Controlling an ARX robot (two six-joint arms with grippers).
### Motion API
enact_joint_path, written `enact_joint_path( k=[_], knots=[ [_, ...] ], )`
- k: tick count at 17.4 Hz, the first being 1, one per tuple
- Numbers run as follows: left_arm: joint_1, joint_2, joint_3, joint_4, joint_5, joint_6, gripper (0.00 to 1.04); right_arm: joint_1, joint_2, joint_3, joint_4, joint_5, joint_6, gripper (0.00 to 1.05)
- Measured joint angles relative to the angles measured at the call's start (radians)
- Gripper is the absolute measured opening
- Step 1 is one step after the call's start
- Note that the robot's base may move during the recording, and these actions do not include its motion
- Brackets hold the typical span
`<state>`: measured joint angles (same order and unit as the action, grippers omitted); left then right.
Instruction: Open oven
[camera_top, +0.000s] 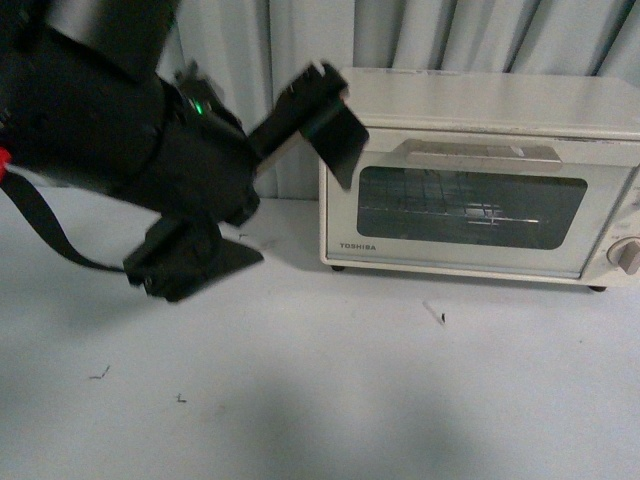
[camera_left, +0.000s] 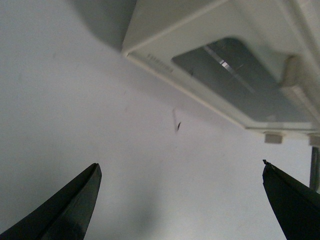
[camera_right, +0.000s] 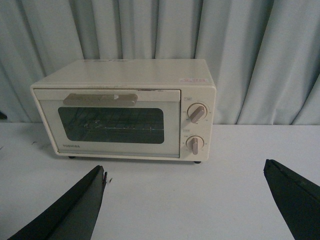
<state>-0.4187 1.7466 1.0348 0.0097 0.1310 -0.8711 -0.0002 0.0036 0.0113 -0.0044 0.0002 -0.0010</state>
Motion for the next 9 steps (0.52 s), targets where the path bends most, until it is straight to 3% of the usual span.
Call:
enact_joint_path(
  k=[3, 5, 6, 7, 9],
  knots=[
    [0.015, -0.009, 0.014, -0.005, -0.008, 0.040, 0.98, 0.000, 0.000, 0.000, 0.000, 0.000, 0.000, 0.98],
    [0.019, 0.009, 0.016, -0.026, 0.037, 0.027, 0.98, 0.000, 0.000, 0.000, 0.000, 0.000, 0.000, 0.98],
    [0.018, 0.034, 0.038, -0.058, 0.076, 0.006, 0.98, 0.000, 0.000, 0.000, 0.000, 0.000, 0.000, 0.98],
    [-0.016, 0.197, 0.170, -0.051, 0.238, -0.196, 0.98, 0.000, 0.000, 0.000, 0.000, 0.000, 0.000, 0.98],
    [-0.051, 0.332, 0.315, -0.154, 0.326, -0.317, 0.98, 0.000, 0.000, 0.000, 0.000, 0.000, 0.000, 0.98]
  ],
)
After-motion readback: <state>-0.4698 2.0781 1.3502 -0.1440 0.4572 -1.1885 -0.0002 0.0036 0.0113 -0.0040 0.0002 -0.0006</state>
